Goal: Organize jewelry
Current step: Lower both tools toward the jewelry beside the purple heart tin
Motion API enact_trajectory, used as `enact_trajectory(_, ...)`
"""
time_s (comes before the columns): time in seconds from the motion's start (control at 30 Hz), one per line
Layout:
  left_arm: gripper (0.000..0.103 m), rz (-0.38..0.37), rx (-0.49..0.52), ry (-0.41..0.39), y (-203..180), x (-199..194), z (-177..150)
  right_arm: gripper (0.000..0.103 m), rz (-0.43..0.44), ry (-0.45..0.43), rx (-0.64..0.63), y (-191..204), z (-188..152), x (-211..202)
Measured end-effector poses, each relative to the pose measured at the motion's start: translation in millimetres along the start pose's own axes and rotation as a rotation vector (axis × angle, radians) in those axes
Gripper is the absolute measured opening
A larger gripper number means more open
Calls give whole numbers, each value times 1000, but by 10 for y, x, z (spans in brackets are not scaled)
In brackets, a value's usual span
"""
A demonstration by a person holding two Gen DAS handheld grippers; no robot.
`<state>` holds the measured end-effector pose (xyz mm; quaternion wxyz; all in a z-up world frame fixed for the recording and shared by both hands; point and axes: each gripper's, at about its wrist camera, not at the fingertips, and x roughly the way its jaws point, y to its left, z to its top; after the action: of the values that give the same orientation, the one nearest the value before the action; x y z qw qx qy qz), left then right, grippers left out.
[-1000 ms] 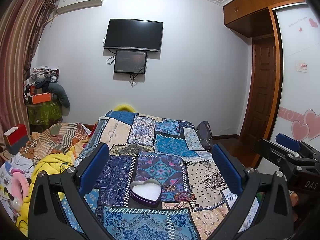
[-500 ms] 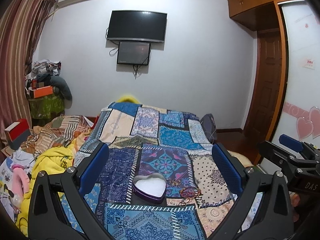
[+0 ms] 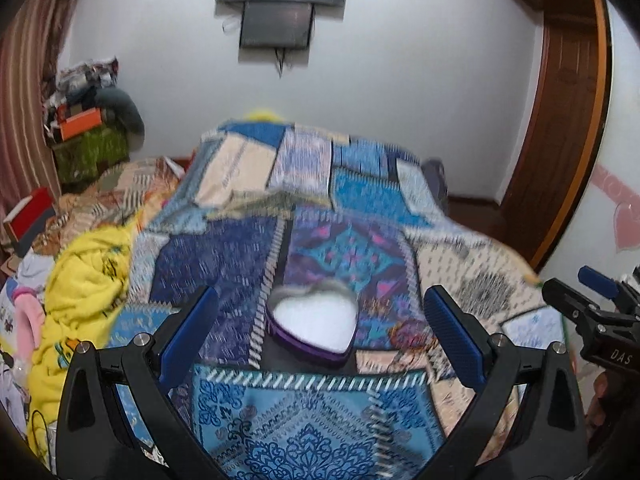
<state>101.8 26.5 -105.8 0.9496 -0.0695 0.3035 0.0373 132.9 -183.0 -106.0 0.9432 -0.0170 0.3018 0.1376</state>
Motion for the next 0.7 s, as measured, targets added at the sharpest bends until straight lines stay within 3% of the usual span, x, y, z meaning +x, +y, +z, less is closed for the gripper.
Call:
enact_trajectory(0.17,94,-24,36,151,-39,422,-234,102,32,106,-6,-80,-146,266)
enact_trajectory(0.37,82,-135,43,308,-155,744,-465,89,109,200,-15,-92,-278,518)
enact_trajectory(0.6,56,-220,91,395,-365,962,-608,72,193,259,9,-144,-329,726)
enact_trajectory(0.7,52,-232,118,397,-461,1032,-628,65,226,282,13,-135,-350,801)
